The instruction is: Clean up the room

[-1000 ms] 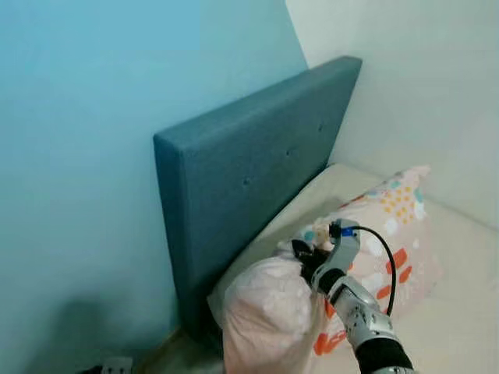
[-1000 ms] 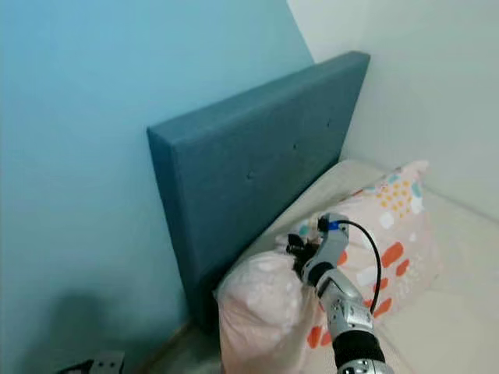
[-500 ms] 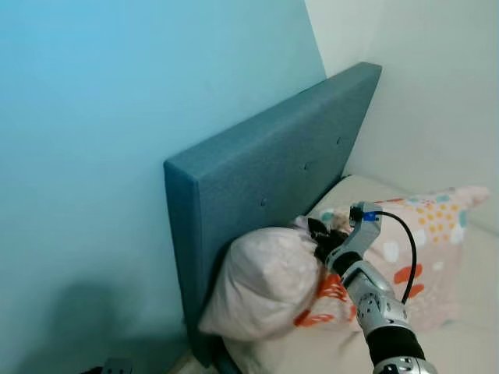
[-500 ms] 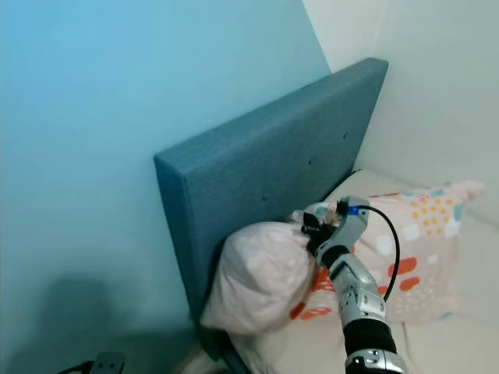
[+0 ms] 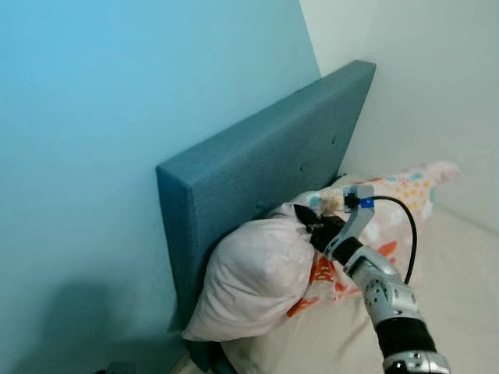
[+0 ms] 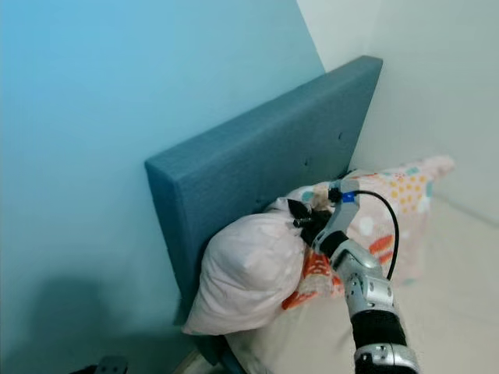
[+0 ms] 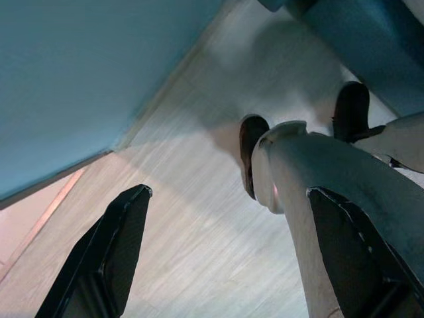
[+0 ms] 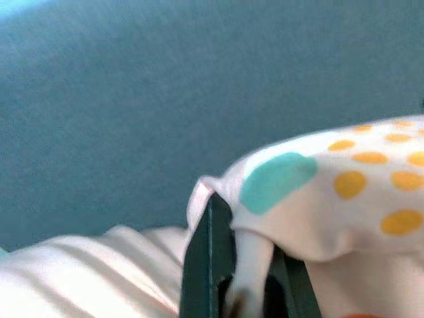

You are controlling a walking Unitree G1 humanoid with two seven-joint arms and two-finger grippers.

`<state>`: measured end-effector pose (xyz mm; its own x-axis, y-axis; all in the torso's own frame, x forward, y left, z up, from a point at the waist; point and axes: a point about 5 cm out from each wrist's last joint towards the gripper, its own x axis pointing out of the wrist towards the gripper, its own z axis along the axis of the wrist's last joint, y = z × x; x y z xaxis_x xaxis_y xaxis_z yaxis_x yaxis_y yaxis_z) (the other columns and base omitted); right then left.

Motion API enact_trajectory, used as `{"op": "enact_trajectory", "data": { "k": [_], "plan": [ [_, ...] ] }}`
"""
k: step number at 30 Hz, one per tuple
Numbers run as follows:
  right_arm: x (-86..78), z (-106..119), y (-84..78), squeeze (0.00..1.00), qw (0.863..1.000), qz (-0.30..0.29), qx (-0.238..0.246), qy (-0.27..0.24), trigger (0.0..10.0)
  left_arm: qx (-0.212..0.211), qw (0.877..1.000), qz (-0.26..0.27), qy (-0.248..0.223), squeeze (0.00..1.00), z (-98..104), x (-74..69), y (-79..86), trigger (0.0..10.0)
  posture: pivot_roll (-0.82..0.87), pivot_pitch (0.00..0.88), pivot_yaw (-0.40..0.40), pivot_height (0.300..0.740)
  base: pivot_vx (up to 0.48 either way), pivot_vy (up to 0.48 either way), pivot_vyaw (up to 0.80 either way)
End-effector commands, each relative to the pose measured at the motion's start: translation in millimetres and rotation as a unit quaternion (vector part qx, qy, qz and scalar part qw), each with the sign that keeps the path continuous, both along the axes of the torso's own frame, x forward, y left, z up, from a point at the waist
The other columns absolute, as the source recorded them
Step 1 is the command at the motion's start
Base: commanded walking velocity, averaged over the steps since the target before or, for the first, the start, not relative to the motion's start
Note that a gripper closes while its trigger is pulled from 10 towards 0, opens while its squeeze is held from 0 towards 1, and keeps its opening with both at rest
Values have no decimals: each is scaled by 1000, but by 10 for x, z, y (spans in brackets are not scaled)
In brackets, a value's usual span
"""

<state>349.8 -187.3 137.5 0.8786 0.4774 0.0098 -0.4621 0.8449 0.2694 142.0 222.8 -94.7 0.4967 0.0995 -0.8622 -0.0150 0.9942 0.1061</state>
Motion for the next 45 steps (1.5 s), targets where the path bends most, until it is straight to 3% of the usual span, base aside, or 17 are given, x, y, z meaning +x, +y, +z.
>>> {"op": "enact_trajectory", "data": {
  "k": [1,3,8,12,16,17,18,19,22,24,28,29,30,34,43,44,45],
  "plan": [
    [136,353,-110,0,996,-1,-46,-72,10000,-9,1000,-1,15,0,-37,-72,-45,10000,22,0,-77,740,0,-435,0],
    [269,628,-228,0,989,-12,-96,-110,10000,-12,1000,9,14,0,-41,-90,-34,10000,23,0,-80,740,0,0,0],
    [369,1110,-141,0,978,23,-71,-193,10000,-8,1000,11,18,0,-51,-139,-8,10000,23,0,-75,740,0,0,0],
    [325,1058,32,0,972,77,-95,-201,10000,-10,1000,14,19,0,-59,-169,-9,10000,35,0,-79,740,0,0,0],
    [139,123,60,0,973,72,-205,-80,10000,-12,1000,16,17,0,-62,-182,-11,10000,45,0,-81,740,0,0,0],
    [139,123,60,0,973,72,-205,-80,10000,-12,1000,16,17,0,-62,-182,-11,10000,45,0,-81,740,0,0,0],
    [-62,-407,51,0,965,60,-253,-6,10000,-12,1000,16,17,0,-63,-197,-1,10000,43,0,-79,740,0,0,0],
    [-171,-617,54,0,961,56,-272,21,10000,-11,1000,15,18,0,-65,-212,8,10000,37,1,-74,740,0,0,0],
    [-308,-845,66,0,957,53,-279,56,10000,-10,1000,14,20,0,-68,-228,16,10000,37,1,-74,740,0,0,0],
    [-622,-1310,14,0,946,8,-284,158,10000,-9,1000,10,24,0,-72,-247,24,10000,31,7,-64,740,0,0,0],
    [-853,-1575,-77,0,931,-48,-277,234,10000,-9,1000,7,23,0,-70,-242,25,10000,28,6,-64,740,0,0,0],
    [-931,-1655,-143,0,921,-80,-271,267,10000,-9,1000,5,22,0,-66,-229,24,10000,25,3,-68,740,0,0,0],
    [-1054,-1769,-299,0,892,-145,-268,333,10000,-9,1000,3,19,0,-58,-202,21,10000,24,0,-75,740,0,0,0],
    [-1145,-1825,-461,0,863,-201,-250,391,10000,-11,1000,4,12,0,-49,-161,2,10000,21,0,-83,740,0,0,0],
    [-1243,-1883,-536,0,839,-257,-196,437,10000,-18,1000,5,10,0,-56,-138,-65,10000,20,0,-88,740,0,0,0],
    [-1261,-1892,-548,192,834,-265,-199,441,10000,-19,1000,5,10,0,-60,-144,-74,10000,19,0,-88,740,0,0,0],
    [-1283,-1902,-564,1000,829,-273,-202,444,10000,-20,1000,6,11,0,-63,-149,-80,10000,20,0,-88,740,0,0,0]
  ]
}}
